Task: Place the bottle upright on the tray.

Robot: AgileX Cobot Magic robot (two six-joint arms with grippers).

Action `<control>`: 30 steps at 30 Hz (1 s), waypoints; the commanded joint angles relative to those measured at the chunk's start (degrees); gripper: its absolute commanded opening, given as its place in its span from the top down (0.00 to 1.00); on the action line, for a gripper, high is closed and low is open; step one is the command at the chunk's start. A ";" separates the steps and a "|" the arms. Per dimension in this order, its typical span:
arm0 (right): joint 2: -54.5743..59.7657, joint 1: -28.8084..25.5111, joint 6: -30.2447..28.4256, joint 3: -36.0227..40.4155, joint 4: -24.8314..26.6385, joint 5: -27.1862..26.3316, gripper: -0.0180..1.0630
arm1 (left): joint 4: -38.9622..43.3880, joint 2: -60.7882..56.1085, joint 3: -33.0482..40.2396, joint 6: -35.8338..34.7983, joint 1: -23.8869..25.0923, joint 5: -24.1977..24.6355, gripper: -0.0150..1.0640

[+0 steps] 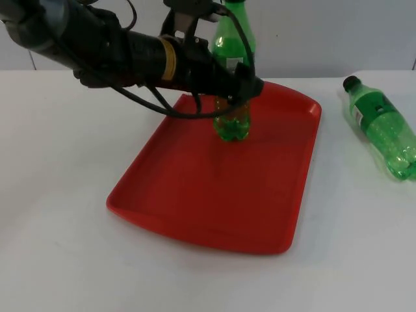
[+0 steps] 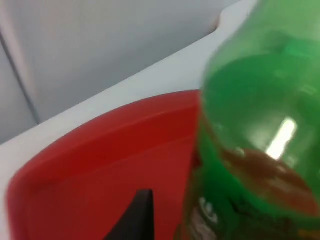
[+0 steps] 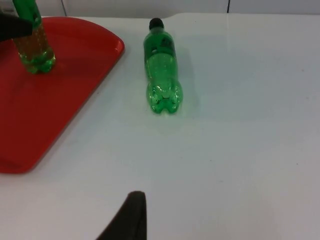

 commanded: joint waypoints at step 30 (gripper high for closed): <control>-0.21 -0.40 -0.18 0.07 0.05 -0.33 0.01 | -0.08 -31.37 26.08 -4.71 0.59 6.62 0.03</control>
